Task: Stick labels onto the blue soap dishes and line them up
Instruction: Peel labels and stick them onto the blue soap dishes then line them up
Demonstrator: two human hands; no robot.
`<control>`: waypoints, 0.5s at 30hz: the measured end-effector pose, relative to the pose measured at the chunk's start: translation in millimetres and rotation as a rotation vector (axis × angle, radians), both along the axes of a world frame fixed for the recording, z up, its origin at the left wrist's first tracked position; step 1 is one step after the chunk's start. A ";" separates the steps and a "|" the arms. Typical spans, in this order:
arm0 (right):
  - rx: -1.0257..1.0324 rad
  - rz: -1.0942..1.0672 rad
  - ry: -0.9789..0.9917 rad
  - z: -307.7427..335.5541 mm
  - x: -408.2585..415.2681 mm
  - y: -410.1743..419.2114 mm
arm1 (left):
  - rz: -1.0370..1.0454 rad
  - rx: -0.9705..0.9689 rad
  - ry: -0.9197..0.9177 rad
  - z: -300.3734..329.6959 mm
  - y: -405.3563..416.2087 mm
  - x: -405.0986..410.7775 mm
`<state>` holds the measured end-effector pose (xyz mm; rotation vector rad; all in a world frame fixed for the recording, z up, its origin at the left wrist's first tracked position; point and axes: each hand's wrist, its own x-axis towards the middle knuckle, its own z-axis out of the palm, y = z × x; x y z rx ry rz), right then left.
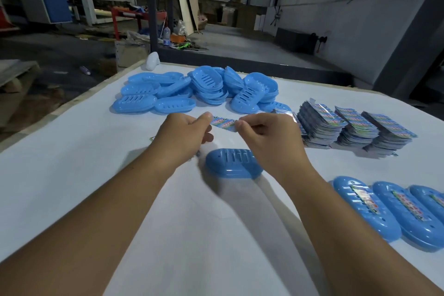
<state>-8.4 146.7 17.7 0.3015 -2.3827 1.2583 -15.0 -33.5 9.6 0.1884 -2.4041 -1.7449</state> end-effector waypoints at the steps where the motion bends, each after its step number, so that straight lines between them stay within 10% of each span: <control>1: -0.055 0.025 -0.051 0.1 -0.1 -1.0 | 0.018 0.028 0.014 -0.1 0.0 -0.4; 15: -0.588 0.174 -0.390 3.7 -7.9 7.1 | -0.181 -0.087 0.117 2.7 14.8 18.7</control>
